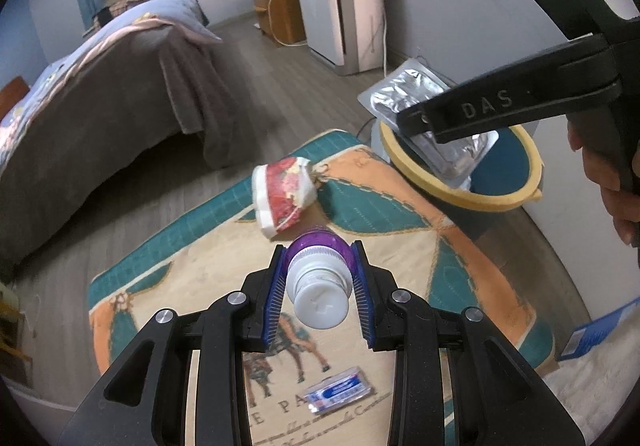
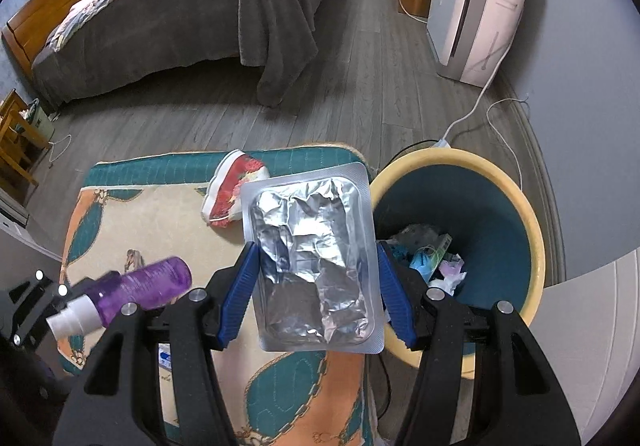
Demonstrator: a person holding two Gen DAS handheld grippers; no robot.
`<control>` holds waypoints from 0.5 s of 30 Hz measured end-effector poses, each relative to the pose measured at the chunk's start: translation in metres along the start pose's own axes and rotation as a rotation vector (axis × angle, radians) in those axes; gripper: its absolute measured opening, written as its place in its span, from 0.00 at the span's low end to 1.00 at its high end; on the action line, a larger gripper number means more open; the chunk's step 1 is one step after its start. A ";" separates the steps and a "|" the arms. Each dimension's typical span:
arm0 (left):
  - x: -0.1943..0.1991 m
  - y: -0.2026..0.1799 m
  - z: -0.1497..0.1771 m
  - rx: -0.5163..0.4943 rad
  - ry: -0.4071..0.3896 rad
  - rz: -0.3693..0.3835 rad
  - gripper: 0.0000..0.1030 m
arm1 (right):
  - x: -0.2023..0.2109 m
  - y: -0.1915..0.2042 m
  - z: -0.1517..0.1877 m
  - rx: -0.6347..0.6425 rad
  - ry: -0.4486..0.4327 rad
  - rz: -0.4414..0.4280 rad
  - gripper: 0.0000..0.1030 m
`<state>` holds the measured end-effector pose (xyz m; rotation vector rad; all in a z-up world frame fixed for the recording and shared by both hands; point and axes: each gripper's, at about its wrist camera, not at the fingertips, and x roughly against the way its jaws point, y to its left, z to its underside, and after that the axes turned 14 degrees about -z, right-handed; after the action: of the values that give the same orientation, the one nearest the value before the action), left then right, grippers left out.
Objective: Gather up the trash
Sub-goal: 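Lift the purple bottle and foil pack and carry them toward the bin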
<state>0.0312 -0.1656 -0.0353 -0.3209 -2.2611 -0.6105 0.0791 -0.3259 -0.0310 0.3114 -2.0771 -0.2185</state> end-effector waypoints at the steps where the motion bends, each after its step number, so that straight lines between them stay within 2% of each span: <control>1: -0.001 -0.002 -0.003 0.004 0.003 0.009 0.32 | 0.000 -0.005 -0.001 -0.005 -0.004 0.002 0.57; 7: -0.006 -0.018 -0.027 0.044 0.003 0.073 0.32 | 0.000 -0.051 -0.002 -0.088 -0.007 0.028 0.57; 15: -0.019 -0.056 -0.062 0.006 0.000 0.143 0.32 | 0.012 -0.132 0.005 -0.269 -0.039 0.088 0.57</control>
<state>0.0593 -0.2461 -0.0305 -0.4754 -2.2171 -0.5294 0.0861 -0.4547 -0.0608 0.0531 -2.0640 -0.4482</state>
